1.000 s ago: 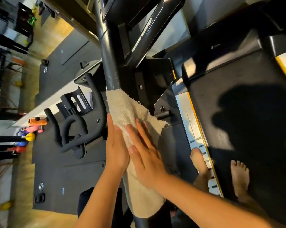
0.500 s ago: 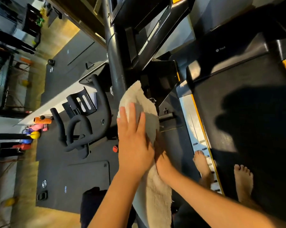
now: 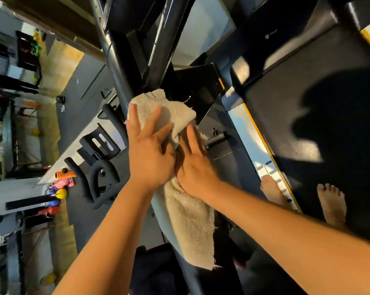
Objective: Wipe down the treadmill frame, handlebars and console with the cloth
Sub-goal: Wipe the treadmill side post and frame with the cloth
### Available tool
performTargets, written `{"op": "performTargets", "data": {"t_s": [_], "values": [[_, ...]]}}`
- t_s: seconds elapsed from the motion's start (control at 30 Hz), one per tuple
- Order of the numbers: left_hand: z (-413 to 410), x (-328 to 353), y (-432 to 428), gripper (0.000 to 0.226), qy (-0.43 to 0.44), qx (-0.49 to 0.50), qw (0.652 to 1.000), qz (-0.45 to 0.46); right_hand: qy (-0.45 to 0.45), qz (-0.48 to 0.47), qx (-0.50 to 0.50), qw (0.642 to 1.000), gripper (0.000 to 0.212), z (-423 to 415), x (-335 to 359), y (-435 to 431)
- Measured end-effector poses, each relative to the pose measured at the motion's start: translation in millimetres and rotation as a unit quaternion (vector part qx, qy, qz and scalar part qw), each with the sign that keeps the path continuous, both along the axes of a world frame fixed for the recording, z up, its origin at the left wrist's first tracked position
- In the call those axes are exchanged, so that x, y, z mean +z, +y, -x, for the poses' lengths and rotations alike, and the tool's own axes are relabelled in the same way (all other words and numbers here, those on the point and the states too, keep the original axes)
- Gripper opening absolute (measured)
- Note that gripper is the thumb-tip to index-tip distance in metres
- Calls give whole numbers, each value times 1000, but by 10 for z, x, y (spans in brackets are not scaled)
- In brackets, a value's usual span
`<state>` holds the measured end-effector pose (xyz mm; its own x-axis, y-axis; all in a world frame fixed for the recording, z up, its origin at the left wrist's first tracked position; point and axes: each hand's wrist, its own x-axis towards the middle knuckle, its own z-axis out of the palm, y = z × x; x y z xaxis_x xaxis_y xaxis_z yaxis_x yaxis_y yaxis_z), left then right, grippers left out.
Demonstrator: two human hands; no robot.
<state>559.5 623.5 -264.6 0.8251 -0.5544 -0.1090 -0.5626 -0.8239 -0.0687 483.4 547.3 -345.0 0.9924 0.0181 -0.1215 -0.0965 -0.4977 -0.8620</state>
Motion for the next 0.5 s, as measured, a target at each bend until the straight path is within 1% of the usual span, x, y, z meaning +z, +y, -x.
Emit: {"op": "performTargets", "data": {"t_s": [0.03, 0.07, 0.13, 0.17, 0.2, 0.27, 0.33, 0.4, 0.47, 0.5], "values": [[7, 0, -8, 50, -2, 8, 1000, 8, -25, -23, -53, 998, 68, 22, 59, -18], [25, 13, -33, 49, 3, 24, 999, 23, -44, -44, -77, 995, 65, 58, 104, -13], [54, 33, -71, 45, 16, 51, 997, 58, -64, -92, -113, 987, 46, 193, 141, 30], [60, 36, -70, 43, 18, 54, 996, 70, -42, -142, -102, 984, 38, 293, 163, 44], [68, 41, -68, 41, 18, 59, 995, 74, -10, -196, -80, 977, 37, 376, 160, 80], [61, 25, -52, 36, 17, 79, 994, 78, 15, -258, -4, 966, 39, 506, 115, 136], [79, 9, -53, 35, 16, 96, 992, 78, 31, -288, 37, 956, 38, 506, 5, 128], [119, 8, -79, 37, 17, 105, 989, 99, 65, -271, 79, 957, 40, 429, -67, 35], [203, 17, -89, 42, 17, 139, 981, 135, 106, -216, 109, 965, 46, 333, -90, -93], [269, 15, -67, 44, 12, 154, 976, 151, 105, -183, 101, 972, 50, 285, -97, -128]]}}
